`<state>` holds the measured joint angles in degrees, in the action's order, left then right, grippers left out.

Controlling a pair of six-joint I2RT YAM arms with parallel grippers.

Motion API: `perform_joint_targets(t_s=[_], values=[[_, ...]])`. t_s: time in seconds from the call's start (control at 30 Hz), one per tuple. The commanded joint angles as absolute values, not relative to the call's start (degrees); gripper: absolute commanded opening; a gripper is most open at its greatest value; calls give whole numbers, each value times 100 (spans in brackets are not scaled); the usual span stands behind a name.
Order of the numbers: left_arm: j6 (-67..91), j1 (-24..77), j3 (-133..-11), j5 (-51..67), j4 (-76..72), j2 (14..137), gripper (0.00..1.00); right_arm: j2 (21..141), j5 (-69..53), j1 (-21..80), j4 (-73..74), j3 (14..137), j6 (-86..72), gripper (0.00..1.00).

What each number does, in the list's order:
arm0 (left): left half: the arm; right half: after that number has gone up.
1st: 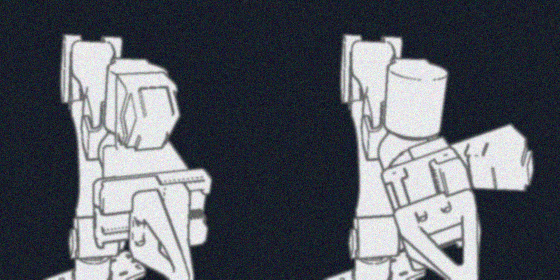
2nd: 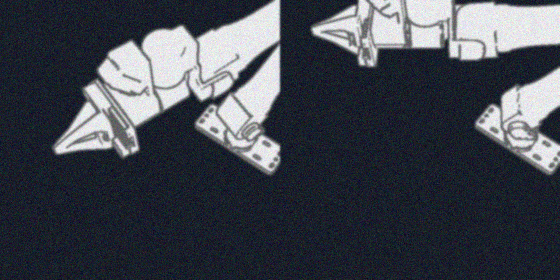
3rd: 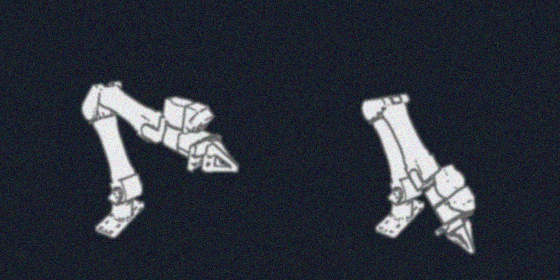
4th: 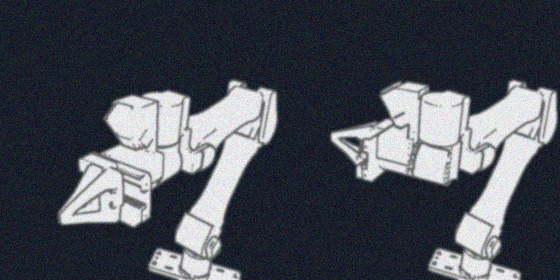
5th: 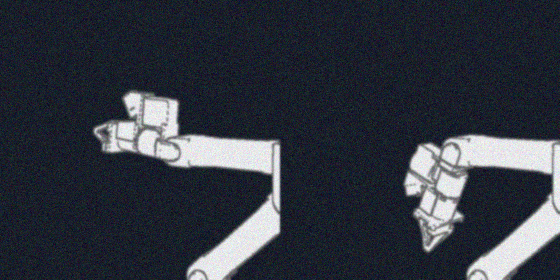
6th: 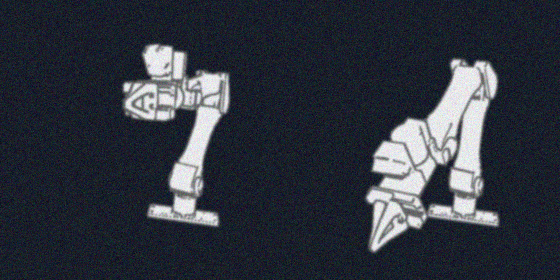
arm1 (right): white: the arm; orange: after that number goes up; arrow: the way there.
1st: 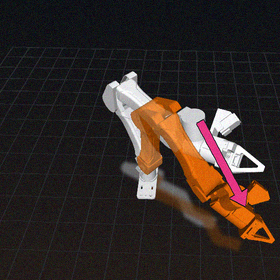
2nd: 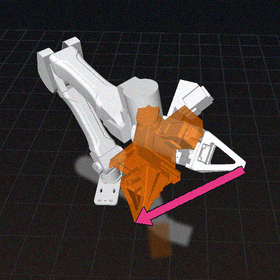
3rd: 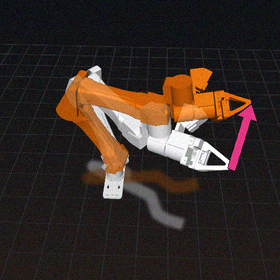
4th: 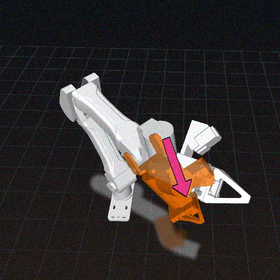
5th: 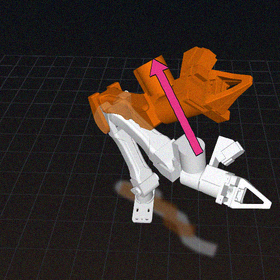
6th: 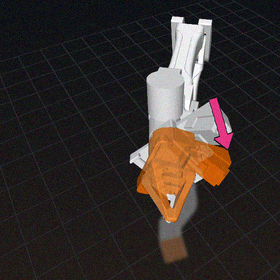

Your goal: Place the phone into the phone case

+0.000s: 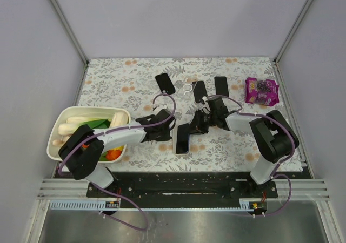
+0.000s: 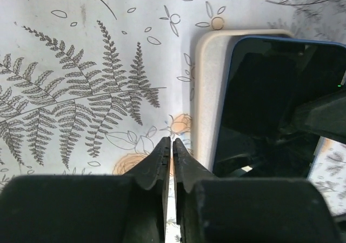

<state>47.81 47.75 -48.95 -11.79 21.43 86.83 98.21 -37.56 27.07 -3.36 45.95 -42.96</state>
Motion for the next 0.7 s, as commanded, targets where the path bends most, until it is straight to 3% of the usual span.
perform_joint_targets(t_s=[0.0, 0.67], values=[[4702, 4790, -4843, -1292, 2066, 8999, 7, 9932, -4166, 2821, -527, 4781, -4377, 0], [4808, 4975, -4931, -844, 1538, 9483, 4, 10327, -3788, 3058, -281, 5071, -4474, 0]])
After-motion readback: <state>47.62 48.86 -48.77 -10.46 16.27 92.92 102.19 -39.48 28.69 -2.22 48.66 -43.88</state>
